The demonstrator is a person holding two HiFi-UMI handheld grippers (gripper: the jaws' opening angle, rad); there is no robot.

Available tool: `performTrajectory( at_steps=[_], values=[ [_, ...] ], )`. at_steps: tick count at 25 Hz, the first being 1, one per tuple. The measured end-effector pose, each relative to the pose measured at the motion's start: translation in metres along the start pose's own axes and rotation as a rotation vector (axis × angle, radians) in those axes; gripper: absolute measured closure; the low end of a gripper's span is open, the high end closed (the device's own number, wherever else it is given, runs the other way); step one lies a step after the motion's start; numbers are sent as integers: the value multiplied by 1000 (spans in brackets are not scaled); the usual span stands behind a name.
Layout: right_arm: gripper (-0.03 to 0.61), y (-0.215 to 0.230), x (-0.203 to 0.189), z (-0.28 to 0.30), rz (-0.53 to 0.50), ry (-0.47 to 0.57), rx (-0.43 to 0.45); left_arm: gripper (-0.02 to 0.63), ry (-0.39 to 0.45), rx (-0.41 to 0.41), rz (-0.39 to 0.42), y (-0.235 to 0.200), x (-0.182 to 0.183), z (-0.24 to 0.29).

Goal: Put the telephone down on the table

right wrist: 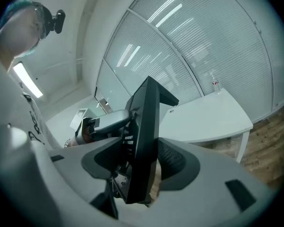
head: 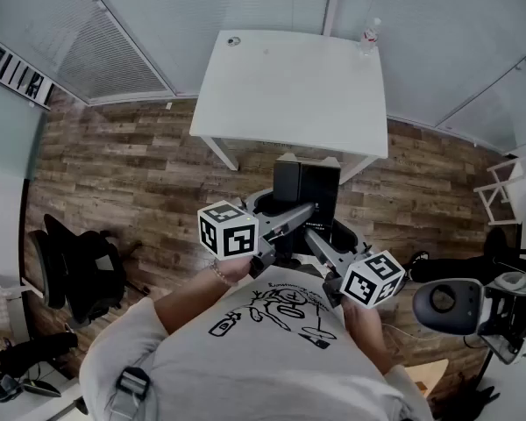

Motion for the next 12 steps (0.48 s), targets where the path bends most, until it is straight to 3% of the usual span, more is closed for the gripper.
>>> performTrajectory(
  at_steps=[12],
  values=[
    [353,32,5,-34,0,11,-4,333,-17,2,12,19,-5,44]
  ],
)
Point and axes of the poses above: the fingertips, and each gripper's own axes: z forward along the fingers, y to its right, x out of its top, the point moved 1 cm from there along -z, backward along the fingers, and after that the axes turned 5 degrees about -y, right-handed, at the moved point
